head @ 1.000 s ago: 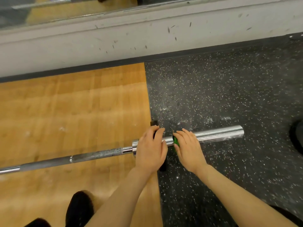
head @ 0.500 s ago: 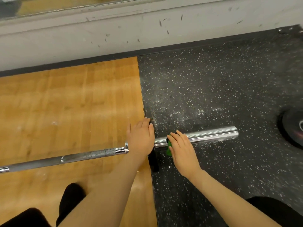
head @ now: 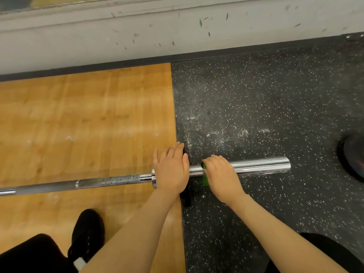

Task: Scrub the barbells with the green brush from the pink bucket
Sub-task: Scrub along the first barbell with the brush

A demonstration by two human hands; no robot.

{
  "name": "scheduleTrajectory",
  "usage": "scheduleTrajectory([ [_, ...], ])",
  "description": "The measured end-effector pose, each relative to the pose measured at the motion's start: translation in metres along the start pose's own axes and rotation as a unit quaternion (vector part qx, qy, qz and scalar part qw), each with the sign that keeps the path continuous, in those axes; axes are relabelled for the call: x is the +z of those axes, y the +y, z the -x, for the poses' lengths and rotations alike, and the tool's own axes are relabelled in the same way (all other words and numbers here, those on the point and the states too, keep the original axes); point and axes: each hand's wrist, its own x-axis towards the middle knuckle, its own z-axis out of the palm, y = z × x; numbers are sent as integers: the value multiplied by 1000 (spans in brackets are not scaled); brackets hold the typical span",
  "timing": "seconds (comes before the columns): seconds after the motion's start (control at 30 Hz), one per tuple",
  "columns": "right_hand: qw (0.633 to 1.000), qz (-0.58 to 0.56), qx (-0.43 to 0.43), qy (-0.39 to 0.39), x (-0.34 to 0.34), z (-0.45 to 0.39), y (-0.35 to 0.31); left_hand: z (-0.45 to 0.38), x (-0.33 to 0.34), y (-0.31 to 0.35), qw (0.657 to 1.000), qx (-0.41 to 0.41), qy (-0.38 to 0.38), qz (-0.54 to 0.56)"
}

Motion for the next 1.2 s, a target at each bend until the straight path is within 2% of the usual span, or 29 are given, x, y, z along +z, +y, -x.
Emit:
scheduleTrajectory([
  [0.17, 999, 29, 7, 23, -9, 2, 7, 4, 2, 0, 1000, 3, 10, 5],
  [0.33, 999, -13, -23, -46, -2, -23, -27, 2, 4, -1, 1000, 1, 21, 5],
  [0.43, 999, -31, -20, -33, 1, -29, -34, 3, 6, -3, 1000, 3, 23, 1],
  [0.77, 998, 40, 3, -38, -21, 0, 17, 15, 7, -3, 999, 16, 30, 13],
  [0.97, 999, 41, 17, -19, -10, 18, 2, 36, 5, -5, 995, 33, 82, 56],
  [1.07, 999, 28, 1, -43, -10, 17, -16, 27, -4, -2, 988, 22, 118, 93],
  [1.2, 998, -7, -3, -68, -4, 11, -46, 19, 6, 5, 992, -29, 98, 75],
])
